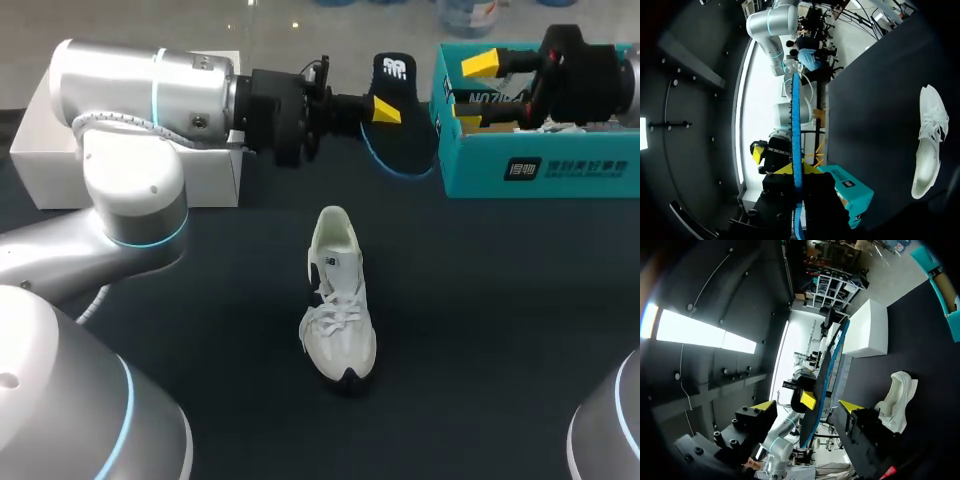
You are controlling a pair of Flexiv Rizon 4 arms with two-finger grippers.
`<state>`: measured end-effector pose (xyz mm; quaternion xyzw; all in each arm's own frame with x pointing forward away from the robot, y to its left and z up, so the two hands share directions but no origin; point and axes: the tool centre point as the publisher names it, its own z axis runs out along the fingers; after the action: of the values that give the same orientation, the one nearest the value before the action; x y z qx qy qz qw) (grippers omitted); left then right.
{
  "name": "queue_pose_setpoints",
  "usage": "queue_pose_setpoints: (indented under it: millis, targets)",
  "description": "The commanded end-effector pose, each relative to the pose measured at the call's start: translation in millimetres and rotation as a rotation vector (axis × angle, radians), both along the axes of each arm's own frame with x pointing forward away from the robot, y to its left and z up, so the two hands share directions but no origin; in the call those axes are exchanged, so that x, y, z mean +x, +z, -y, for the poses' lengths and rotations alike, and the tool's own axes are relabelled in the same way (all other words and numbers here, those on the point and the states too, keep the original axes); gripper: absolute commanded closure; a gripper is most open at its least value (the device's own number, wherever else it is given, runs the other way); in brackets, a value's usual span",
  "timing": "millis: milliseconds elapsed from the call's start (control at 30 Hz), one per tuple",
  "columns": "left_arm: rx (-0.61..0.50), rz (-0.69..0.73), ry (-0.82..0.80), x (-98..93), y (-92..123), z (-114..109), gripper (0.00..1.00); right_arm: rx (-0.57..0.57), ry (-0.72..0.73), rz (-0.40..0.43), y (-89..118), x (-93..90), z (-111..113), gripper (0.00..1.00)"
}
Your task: Take the shoe out of the shoebox, open the shoe tongue, remove and reinsert the insole, then place the shoe into the shoebox
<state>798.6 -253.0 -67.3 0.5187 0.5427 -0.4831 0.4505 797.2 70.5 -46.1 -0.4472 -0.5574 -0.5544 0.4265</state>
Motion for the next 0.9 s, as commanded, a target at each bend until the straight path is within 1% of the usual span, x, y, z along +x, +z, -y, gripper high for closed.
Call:
queue_pose_setpoints:
  millis: [33,200,367,400,533,900]
  targets:
    - [-0.019,-0.004,0.003,-0.4,3,-11,1.0,-0.011,-0.096,-0.041,-16,-31.4,14,0.0]
    - [-0.045,-0.004,0.014,-0.6,9,-16,1.0,-0.09,-0.116,-0.091,-23,-42.5,21,0.0]
    - [-0.06,-0.004,0.013,-0.5,12,-18,1.0,-0.129,-0.138,-0.106,-23,-45.4,23,0.0]
    - [-0.063,-0.007,0.003,-1.0,13,-18,1.0,-0.154,-0.151,-0.085,-22,-45.2,25,0.0]
    - [-0.048,-0.014,-0.073,-6.1,16,-18,1.0,-0.154,-0.151,-0.085,-22,-45.2,25,0.0]
    - [-0.048,-0.014,-0.073,-6.1,16,-18,1.0,-0.154,-0.151,-0.085,-22,-45.2,25,0.0]
